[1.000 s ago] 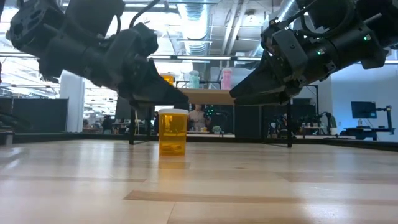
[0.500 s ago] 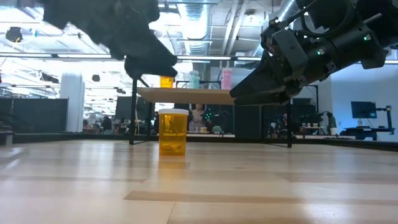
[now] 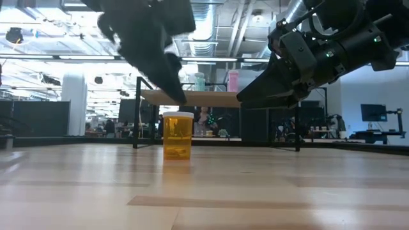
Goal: Pick and place medicine bottles onto shelf by color
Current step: Put the large orange pill bottle on the shelf aligned with the other large orange pill bottle
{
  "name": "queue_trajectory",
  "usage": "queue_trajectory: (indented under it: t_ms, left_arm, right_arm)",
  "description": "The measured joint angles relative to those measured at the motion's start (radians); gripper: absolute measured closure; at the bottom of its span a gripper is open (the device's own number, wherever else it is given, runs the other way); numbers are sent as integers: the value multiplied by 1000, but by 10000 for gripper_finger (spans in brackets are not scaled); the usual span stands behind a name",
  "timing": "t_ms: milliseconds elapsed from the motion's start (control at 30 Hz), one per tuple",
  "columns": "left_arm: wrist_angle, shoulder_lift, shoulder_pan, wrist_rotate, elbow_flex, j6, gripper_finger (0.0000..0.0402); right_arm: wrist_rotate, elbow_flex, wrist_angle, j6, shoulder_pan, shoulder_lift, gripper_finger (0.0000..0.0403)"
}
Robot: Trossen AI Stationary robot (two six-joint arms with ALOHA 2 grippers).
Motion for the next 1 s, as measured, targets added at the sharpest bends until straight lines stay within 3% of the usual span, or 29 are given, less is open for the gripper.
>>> queue_trajectory:
  t_ms: [267, 767, 833, 1000]
  left_arm:
    - [-57, 105, 41, -49, 48, -5, 101]
    - [-76, 111, 38, -66, 48, -10, 101]
    - [-107, 97, 27, -112, 48, -18, 101]
    - [-132, 0, -34, -349, 45, -28, 101]
  right_arm:
    - [0, 0, -9, 4, 0, 0, 127]
    - [0, 0, 7, 44, 0, 0, 127]
    - [0, 0, 23, 106, 0, 0, 127]
    - [-1, 24, 19, 162, -1, 6, 127]
